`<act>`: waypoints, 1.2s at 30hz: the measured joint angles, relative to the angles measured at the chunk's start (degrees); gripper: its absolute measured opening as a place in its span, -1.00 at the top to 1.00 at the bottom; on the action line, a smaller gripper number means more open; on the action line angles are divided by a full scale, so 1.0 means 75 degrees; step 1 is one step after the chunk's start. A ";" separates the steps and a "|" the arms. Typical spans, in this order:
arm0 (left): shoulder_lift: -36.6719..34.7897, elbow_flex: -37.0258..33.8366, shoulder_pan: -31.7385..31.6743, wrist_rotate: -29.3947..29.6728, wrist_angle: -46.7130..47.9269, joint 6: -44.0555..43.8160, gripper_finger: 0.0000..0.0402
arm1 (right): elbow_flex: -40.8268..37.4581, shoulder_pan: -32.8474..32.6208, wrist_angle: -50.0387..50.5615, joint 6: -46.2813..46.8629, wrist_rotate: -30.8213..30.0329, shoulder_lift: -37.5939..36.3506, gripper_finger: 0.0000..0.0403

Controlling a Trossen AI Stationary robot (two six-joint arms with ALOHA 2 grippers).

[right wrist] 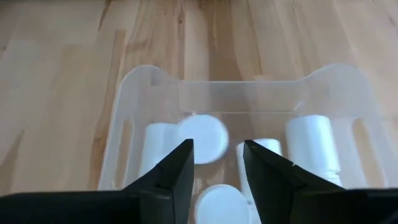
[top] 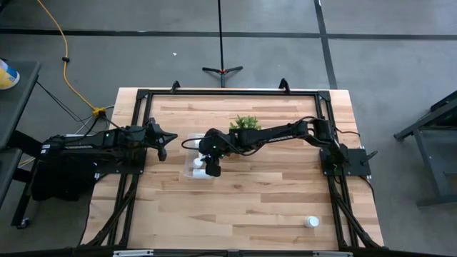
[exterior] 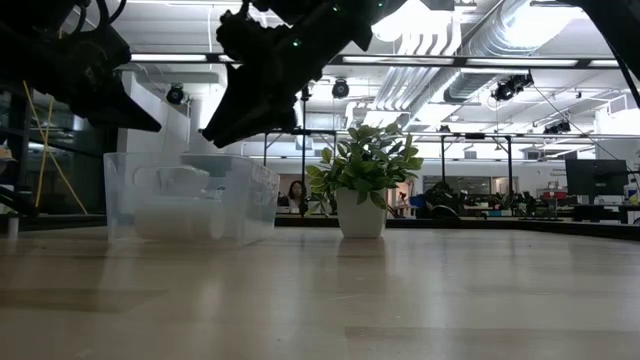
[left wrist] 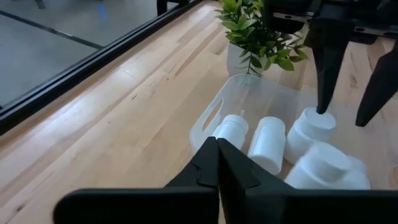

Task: Pick and place pill bottles into a basket
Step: Put the white pill bottle into the transparent bin

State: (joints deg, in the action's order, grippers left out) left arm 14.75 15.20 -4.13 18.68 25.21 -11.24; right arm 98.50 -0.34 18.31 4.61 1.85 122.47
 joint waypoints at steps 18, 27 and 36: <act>0.0007 0.0000 -0.0002 0.0201 0.0030 -0.0083 0.72 | 0.0003 0.0422 0.2328 -0.0360 0.0399 -0.1011 -0.25; 0.0007 0.0000 0.0001 0.0204 0.0032 -0.0108 0.89 | 0.0004 0.0451 0.5322 -0.0141 0.0438 -0.1763 -0.32; 0.0007 0.0000 0.0001 0.0361 0.0032 -0.0108 0.73 | 0.0003 0.0128 0.6546 0.0341 0.0650 -0.2614 -0.32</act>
State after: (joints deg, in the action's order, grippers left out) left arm 14.81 15.20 -4.12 21.39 25.45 -12.05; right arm 98.52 0.62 67.40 7.17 6.72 102.86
